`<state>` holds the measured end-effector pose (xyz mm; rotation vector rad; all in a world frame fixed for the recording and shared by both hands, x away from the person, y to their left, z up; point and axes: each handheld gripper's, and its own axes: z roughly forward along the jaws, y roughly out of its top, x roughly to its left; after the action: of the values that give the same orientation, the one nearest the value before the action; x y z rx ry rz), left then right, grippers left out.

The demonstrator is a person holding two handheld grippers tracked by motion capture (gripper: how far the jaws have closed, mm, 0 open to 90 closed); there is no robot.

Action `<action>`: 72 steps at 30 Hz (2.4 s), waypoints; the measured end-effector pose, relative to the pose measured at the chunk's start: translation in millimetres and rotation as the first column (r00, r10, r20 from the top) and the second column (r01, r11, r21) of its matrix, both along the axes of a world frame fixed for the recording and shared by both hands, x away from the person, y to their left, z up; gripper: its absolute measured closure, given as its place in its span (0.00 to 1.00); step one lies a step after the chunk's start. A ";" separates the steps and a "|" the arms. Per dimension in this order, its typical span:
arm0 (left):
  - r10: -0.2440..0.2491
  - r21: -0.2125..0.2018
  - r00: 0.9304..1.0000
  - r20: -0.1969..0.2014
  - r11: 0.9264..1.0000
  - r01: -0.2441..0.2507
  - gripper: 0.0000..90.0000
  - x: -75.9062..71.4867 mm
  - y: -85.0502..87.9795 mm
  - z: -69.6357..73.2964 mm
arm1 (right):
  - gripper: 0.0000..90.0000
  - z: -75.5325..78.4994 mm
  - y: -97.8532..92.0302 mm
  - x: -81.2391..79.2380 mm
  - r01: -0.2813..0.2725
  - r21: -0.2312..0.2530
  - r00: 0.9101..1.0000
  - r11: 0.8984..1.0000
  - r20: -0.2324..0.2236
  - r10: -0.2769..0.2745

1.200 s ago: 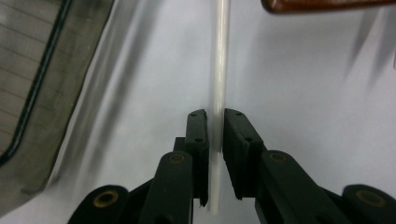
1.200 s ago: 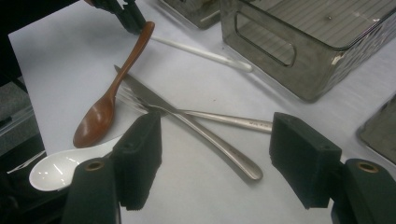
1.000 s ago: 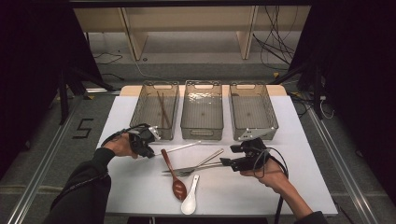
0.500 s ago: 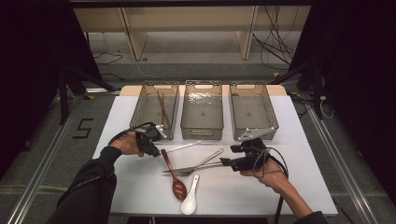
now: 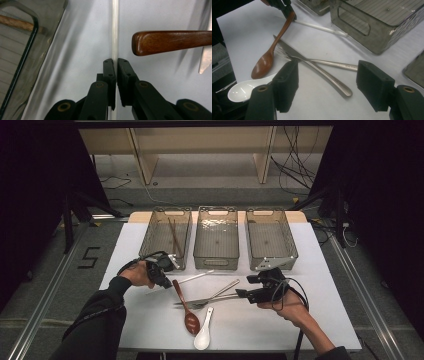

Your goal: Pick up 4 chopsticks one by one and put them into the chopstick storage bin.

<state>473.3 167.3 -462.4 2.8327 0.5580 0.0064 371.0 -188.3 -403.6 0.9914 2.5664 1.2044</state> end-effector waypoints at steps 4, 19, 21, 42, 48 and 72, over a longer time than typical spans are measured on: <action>0.010 -0.010 1.000 0.002 1.000 -0.010 0.95 -1.3 4.0 2.3 | 0.39 0.3 -0.1 -0.2 0.002 0.000 1.000 1.000 0.000 -0.002; 0.044 -0.029 0.999 0.028 0.999 -0.043 0.95 -10.9 25.4 18.7 | 0.39 0.5 -0.3 -0.1 0.004 0.001 1.000 1.000 0.001 -0.004; 0.049 -0.038 0.998 0.034 0.998 -0.047 0.95 -13.4 27.6 22.6 | 0.39 0.5 -0.2 -0.2 0.003 0.001 1.000 1.000 0.002 -0.003; 0.125 -0.065 0.990 0.072 0.991 -0.120 0.95 -25.1 36.5 54.1 | 0.39 -0.1 -0.2 0.4 0.003 0.000 1.000 1.000 -0.002 -0.003; 0.130 -0.073 0.989 0.069 0.989 -0.125 0.95 -27.2 37.1 59.7 | 0.39 -0.3 -0.1 0.6 0.005 -0.001 1.000 1.000 -0.003 -0.005; 0.138 -0.130 0.985 0.106 0.984 -0.123 0.95 -35.9 41.7 106.8 | 0.39 -0.7 0.1 0.9 0.008 -0.002 1.000 1.000 -0.010 -0.008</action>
<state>437.4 209.0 -355.7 2.6518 0.6925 0.1534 371.8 -188.2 -404.3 1.0088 2.5677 1.1983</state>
